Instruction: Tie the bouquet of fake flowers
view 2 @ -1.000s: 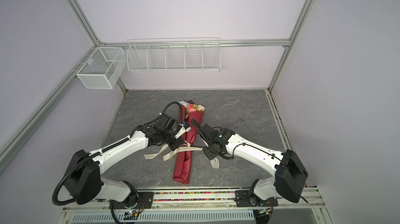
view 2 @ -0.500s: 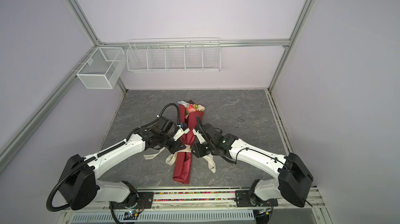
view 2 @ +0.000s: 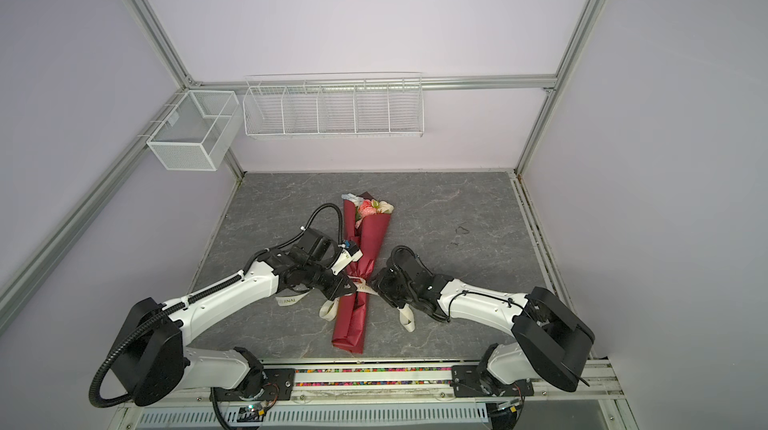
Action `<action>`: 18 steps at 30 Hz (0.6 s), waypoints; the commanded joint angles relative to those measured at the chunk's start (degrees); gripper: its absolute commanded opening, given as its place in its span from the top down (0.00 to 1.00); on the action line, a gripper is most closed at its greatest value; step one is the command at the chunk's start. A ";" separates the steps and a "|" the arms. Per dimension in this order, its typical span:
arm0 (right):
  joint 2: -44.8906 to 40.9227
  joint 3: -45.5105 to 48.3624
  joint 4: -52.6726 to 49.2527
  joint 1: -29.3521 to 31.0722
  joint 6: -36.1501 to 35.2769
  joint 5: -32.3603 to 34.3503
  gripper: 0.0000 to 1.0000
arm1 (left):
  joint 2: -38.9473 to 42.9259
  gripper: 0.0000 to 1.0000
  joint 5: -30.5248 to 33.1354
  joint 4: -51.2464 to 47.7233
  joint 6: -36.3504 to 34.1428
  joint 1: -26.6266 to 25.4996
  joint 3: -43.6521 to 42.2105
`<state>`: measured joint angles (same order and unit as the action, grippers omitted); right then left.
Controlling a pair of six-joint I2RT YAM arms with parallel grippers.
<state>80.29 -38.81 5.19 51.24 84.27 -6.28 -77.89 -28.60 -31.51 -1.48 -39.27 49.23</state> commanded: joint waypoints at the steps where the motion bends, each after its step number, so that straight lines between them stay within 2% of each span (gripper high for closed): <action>1: 0.72 -0.62 7.56 0.95 9.72 0.04 0.48 | 0.92 1.00 -1.04 0.80 0.46 0.33 -0.13; 5: 2.25 -0.74 8.96 1.23 12.14 -0.75 0.48 | 1.42 1.00 -0.71 0.99 0.34 0.33 0.40; 10: 5.58 -0.15 15.46 1.66 15.54 -4.34 0.54 | 1.43 1.00 -1.09 0.75 -0.30 0.34 0.12; 18: 4.44 -0.19 15.72 2.52 16.03 -2.54 0.57 | 2.66 1.00 -0.72 3.96 1.04 0.33 -1.92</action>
<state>86.13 -39.00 19.38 53.10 94.74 -9.04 -76.44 -28.58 -29.41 -1.17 -39.27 48.38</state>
